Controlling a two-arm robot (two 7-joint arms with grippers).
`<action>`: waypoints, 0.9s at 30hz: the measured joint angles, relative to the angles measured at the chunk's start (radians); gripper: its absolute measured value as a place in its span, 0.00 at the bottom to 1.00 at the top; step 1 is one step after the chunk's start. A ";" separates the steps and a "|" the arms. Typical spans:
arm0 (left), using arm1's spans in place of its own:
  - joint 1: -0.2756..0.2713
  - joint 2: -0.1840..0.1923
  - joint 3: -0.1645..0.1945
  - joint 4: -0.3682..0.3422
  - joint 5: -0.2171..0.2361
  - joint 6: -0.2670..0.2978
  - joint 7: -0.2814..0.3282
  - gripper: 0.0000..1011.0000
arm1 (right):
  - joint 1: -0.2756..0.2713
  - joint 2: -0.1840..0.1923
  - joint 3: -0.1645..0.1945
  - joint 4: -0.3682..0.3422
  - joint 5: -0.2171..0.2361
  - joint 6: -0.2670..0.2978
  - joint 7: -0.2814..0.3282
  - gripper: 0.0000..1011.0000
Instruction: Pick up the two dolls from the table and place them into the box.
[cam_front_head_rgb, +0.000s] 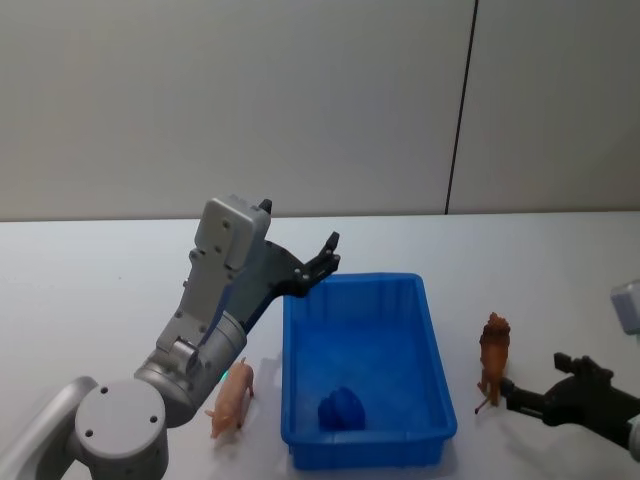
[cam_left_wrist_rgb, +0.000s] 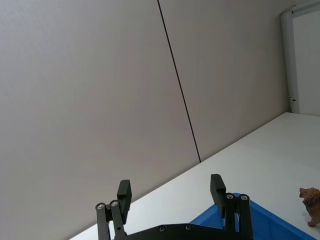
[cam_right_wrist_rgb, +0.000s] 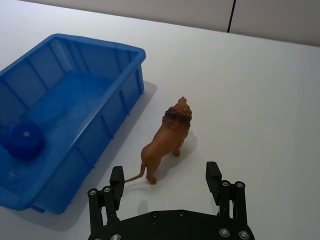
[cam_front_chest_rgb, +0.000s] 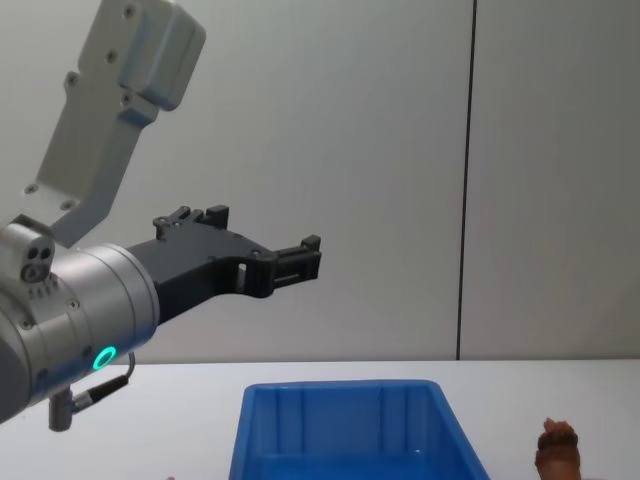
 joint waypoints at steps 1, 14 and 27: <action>0.000 0.000 0.000 0.000 0.000 0.000 0.000 0.99 | 0.001 -0.002 -0.001 0.002 0.001 0.002 0.000 0.99; 0.000 0.000 0.000 0.000 0.000 0.000 0.000 0.99 | 0.020 -0.050 -0.024 0.041 0.021 0.025 -0.063 0.99; 0.000 0.000 0.000 0.000 0.000 0.000 0.000 0.99 | 0.086 -0.127 -0.073 0.124 -0.038 0.021 -0.067 0.99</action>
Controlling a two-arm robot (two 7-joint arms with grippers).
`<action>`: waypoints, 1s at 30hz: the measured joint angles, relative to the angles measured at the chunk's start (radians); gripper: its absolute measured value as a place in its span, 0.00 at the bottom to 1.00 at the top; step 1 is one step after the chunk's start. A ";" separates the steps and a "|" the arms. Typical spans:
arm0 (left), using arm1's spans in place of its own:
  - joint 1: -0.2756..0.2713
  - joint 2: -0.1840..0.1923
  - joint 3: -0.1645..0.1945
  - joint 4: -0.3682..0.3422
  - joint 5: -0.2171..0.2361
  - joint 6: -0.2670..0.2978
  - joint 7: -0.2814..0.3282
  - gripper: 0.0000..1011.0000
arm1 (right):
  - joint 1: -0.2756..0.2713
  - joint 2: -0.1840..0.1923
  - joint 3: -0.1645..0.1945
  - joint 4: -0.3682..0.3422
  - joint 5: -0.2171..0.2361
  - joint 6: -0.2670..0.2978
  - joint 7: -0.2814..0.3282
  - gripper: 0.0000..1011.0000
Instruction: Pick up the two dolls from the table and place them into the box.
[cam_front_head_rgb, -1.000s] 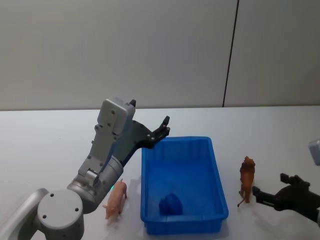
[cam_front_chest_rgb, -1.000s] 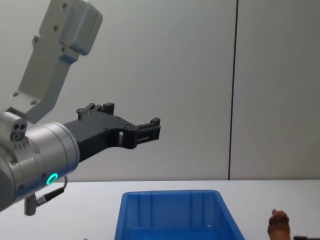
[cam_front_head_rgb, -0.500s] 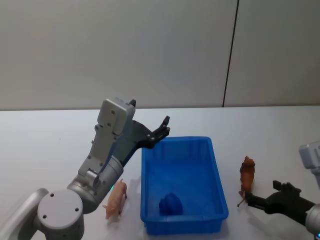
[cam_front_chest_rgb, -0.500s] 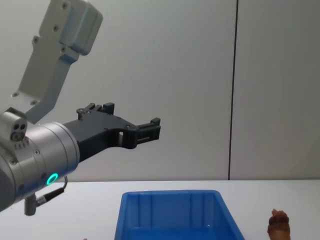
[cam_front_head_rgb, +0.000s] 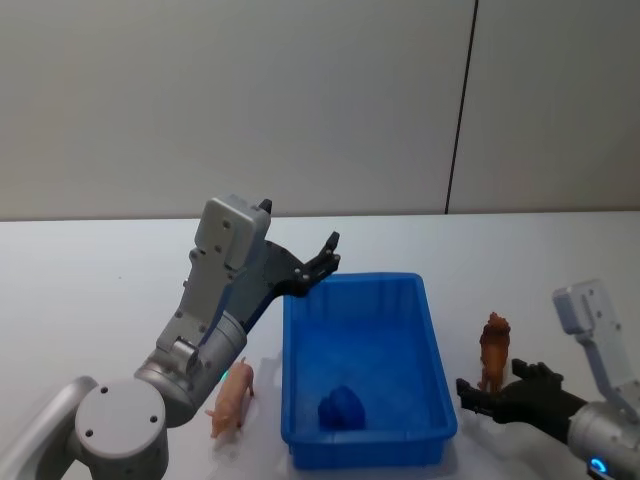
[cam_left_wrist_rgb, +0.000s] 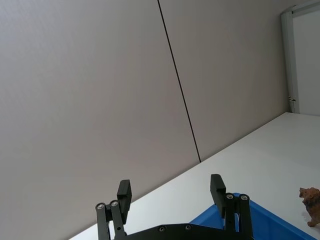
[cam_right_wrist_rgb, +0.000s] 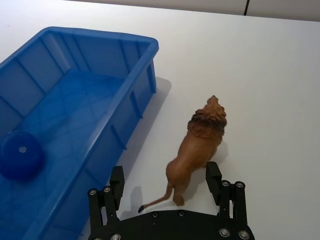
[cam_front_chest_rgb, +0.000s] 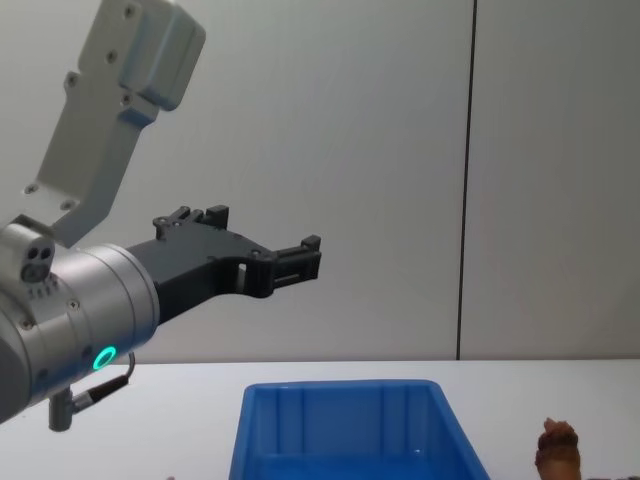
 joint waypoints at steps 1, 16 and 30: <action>0.000 0.000 0.000 0.000 0.000 0.000 0.000 0.99 | 0.003 -0.004 -0.002 0.004 -0.003 -0.001 0.000 0.99; 0.000 0.000 0.000 0.000 0.000 0.000 0.000 0.99 | 0.030 -0.055 -0.024 0.055 -0.022 -0.018 -0.103 0.99; 0.000 0.000 0.000 0.000 0.000 0.000 0.000 0.99 | 0.035 -0.073 -0.030 0.072 -0.032 -0.031 -0.159 0.90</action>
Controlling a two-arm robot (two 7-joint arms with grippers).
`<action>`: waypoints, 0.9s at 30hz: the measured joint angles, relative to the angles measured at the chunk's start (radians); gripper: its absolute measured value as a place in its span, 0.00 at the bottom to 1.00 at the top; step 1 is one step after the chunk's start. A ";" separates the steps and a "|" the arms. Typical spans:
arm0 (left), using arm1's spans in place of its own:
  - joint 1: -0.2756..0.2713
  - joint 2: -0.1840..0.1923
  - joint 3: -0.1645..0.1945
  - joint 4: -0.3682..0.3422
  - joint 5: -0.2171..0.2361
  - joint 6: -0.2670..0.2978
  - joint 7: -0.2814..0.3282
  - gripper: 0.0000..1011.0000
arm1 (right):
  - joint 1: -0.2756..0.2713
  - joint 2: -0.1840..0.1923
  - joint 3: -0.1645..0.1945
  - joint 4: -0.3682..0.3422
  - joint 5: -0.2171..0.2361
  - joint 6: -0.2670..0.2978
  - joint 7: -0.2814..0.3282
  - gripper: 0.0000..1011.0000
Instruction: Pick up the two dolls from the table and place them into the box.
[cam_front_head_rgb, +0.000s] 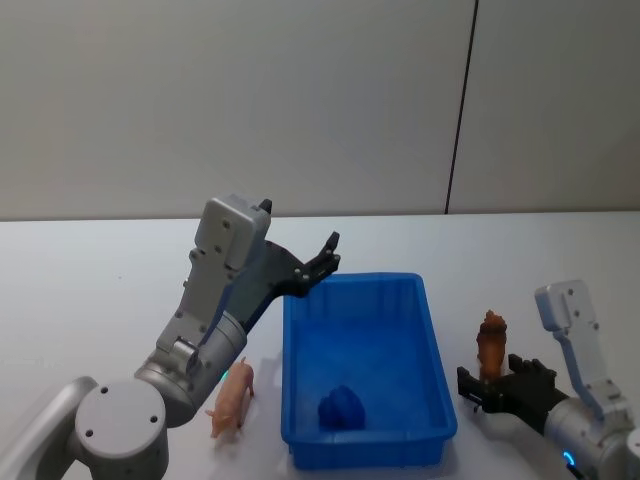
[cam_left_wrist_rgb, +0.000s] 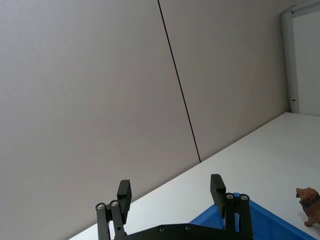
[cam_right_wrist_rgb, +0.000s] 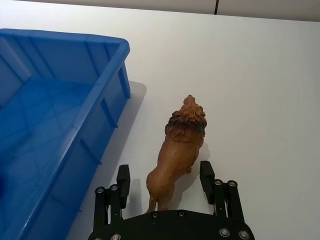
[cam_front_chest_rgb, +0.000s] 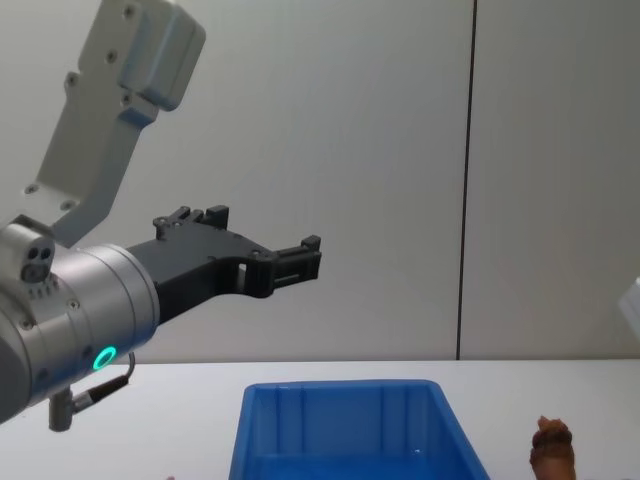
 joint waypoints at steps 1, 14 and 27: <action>0.000 0.000 0.000 0.000 0.000 0.000 0.000 0.99 | 0.000 -0.001 0.000 0.001 -0.001 -0.001 -0.003 0.85; 0.000 0.000 0.000 0.000 0.000 0.000 0.000 0.99 | 0.001 -0.006 -0.002 0.006 -0.003 -0.005 -0.019 0.47; 0.000 0.000 0.000 0.000 0.000 0.000 0.000 0.99 | 0.002 -0.007 -0.003 0.007 -0.006 -0.007 -0.023 0.28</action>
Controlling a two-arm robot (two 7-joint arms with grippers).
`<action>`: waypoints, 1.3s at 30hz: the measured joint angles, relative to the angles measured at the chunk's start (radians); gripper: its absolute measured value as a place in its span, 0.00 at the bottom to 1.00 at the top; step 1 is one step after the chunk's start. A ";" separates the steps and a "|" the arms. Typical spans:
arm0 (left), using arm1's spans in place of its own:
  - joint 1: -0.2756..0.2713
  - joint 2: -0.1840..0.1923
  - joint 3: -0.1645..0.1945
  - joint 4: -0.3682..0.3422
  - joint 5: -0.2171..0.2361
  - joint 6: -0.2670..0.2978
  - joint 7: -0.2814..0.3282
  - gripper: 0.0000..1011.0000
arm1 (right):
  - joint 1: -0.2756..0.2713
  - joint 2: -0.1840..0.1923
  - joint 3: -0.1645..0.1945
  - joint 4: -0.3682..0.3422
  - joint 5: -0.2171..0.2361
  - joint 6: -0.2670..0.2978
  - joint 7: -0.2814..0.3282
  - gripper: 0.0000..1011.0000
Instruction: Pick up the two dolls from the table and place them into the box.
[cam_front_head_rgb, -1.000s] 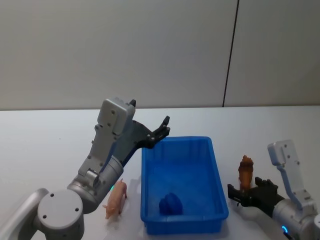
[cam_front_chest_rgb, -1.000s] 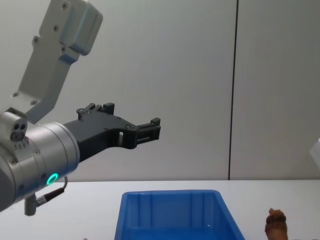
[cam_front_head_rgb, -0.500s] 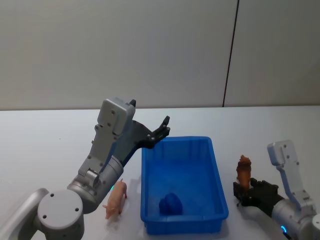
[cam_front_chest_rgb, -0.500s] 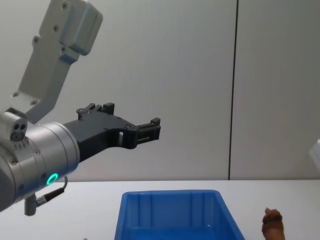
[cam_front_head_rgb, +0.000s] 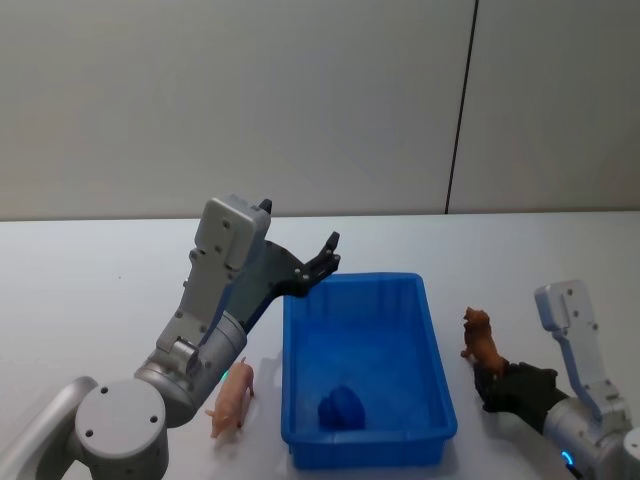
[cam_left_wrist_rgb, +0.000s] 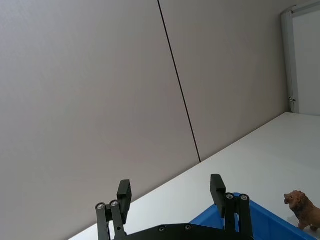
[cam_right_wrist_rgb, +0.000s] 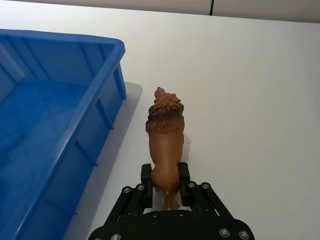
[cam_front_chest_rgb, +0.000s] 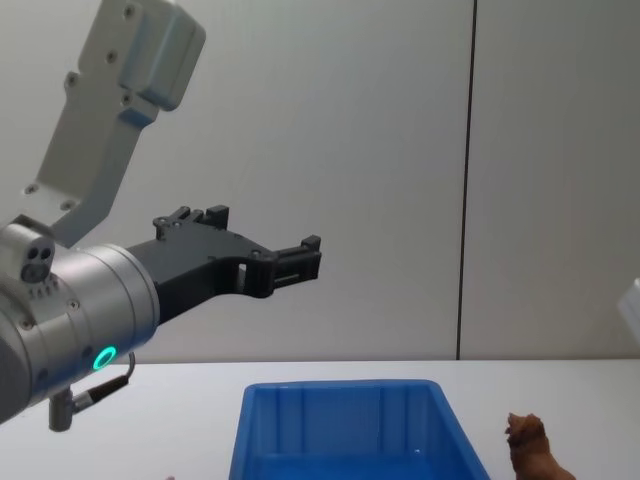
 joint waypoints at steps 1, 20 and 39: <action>0.000 0.000 0.000 0.000 0.000 0.000 0.000 0.99 | 0.000 0.000 0.000 0.000 -0.001 -0.001 0.000 0.28; 0.000 0.000 0.000 0.000 0.000 0.000 0.000 0.99 | -0.018 0.020 0.012 -0.093 -0.072 -0.084 -0.044 0.28; 0.000 0.000 0.000 0.000 0.000 0.000 0.000 0.99 | 0.003 0.027 -0.001 -0.176 -0.160 -0.145 0.113 0.28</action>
